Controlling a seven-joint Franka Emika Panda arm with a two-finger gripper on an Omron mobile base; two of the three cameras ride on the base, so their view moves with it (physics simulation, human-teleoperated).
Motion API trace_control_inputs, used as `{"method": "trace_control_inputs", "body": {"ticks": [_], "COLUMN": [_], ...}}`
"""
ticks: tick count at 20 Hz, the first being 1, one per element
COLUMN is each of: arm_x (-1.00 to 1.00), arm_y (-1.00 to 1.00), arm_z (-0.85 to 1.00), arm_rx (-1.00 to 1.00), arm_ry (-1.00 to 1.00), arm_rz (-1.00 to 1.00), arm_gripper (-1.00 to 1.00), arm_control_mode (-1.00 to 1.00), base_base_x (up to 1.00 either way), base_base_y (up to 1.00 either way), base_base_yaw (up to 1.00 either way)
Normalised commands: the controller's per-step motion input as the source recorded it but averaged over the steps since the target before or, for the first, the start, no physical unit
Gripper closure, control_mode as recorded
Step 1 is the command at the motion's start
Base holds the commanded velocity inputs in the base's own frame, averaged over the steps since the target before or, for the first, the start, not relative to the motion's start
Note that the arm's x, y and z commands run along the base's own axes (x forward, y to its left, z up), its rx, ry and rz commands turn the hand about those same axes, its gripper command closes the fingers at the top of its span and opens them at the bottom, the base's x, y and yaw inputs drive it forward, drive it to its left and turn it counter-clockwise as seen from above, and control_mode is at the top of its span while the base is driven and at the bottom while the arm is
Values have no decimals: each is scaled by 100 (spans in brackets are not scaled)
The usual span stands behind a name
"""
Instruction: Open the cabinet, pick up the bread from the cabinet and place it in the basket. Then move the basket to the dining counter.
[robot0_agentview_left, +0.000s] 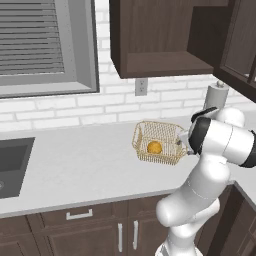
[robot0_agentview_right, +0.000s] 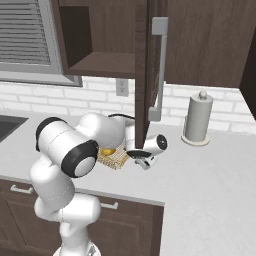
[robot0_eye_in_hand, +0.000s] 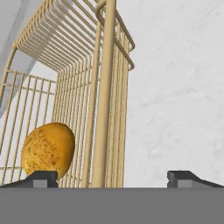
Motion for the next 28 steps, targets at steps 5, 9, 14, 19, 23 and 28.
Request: {"method": "trace_control_inputs", "body": {"ticks": [5,9,14,19,23,28], "arm_x": [0,0,-4,-32,-30,-16], "arm_y": [85,91,72,45,56,59], "arm_z": [-32,-46,-31,10,27,12], "arm_rx": [-1,-1,-2,0,-1,-1], "arm_ry": [0,0,0,-15,-19,-10], "arm_rz": [0,0,0,0,-1,-17], "arm_gripper": [100,100,100,100,100,100], "arm_control_mode": [-100,-100,-100,-100,-100,-100], "base_base_x": [0,0,0,0,0,0], "base_base_y": [0,0,0,0,0,0], "base_base_yaw": [0,0,0,0,0,0]}}
